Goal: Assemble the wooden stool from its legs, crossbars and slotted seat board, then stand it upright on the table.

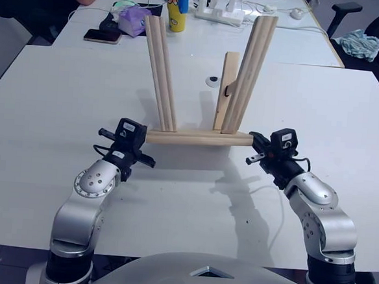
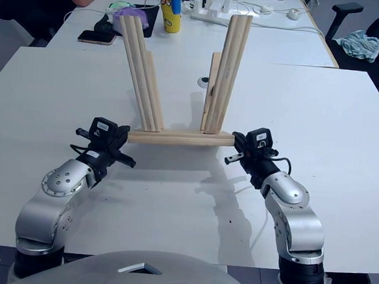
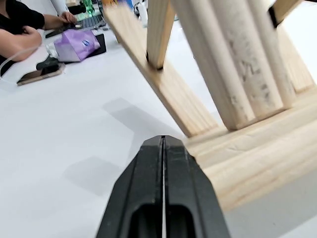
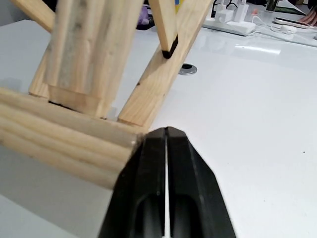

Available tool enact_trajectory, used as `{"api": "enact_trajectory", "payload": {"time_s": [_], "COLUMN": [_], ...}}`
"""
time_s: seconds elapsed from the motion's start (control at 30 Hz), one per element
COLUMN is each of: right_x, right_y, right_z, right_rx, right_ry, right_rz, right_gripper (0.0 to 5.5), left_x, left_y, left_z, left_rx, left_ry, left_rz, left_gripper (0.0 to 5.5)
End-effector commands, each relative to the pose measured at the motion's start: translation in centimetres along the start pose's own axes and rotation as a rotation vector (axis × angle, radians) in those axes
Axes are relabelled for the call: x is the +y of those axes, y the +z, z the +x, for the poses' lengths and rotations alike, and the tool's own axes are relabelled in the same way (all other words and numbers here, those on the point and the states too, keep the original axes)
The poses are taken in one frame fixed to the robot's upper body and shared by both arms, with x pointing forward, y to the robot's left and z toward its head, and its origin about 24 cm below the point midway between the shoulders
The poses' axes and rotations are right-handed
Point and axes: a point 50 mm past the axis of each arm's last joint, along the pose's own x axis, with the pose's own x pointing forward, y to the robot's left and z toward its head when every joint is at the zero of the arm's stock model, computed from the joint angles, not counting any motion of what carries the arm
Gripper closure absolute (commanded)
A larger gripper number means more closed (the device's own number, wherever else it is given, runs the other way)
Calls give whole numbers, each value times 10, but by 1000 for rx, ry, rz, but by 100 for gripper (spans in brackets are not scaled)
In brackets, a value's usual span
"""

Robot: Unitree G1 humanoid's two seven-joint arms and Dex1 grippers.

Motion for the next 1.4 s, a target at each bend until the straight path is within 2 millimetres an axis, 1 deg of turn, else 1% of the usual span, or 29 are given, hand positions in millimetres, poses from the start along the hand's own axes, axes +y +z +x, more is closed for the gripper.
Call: {"api": "enact_trajectory", "payload": {"time_s": [0.03, 0.2, 0.3, 0.37, 0.47, 0.5, 0.57, 0.63, 0.73, 0.83, 1.0, 1.13, 1.23, 1.4], "right_x": [25, 20, 13, 2, -13, -17, -21, -22, -20, -14, -3, 4, 6, 8], "right_y": [22, 32, 30, 25, 20, 14, 1, -15, -37, -55, -67, -71, -73, -76], "right_z": [11, 14, 17, 18, 17, 16, 15, 16, 17, 22, 31, 34, 36, 38], "right_rx": [-123, -162, -158, -184, -243, -242, -216, -171, -99, -36, -17, -11, -2, 14], "right_ry": [166, 150, 111, 11, -142, -177, -215, -225, -203, -146, -102, -86, -79, -72], "right_rz": [49, 57, 39, 29, 11, 8, 19, 47, 50, 57, 69, 68, 64, 57], "right_gripper": [550, 550, 550, 550, 550, 550, 550, 550, 550, 550, 550, 550, 550, 550], "left_x": [-20, -23, -17, -6, 14, 19, 21, 15, 1, -11, -20, -25, -30, -33], "left_y": [11, 17, 15, 6, 0, -1, -10, -26, -51, -65, -73, -76, -78, -83], "left_z": [4, 4, 5, 6, -1, -4, -8, -8, -1, 5, 19, 28, 31, 29], "left_rx": [-50, -74, -82, -99, -178, -207, -222, -183, -102, -58, -38, -31, -20, 1], "left_ry": [-187, -181, -124, 8, 246, 308, 363, 356, 282, 232, 180, 139, 113, 101], "left_rz": [-43, -51, -43, 15, 79, 91, 118, 99, 36, -3, -12, -14, -16, -13], "left_gripper": [546, 546, 546, 546, 546, 546, 546, 546, 546, 546, 546, 546, 546, 546]}}
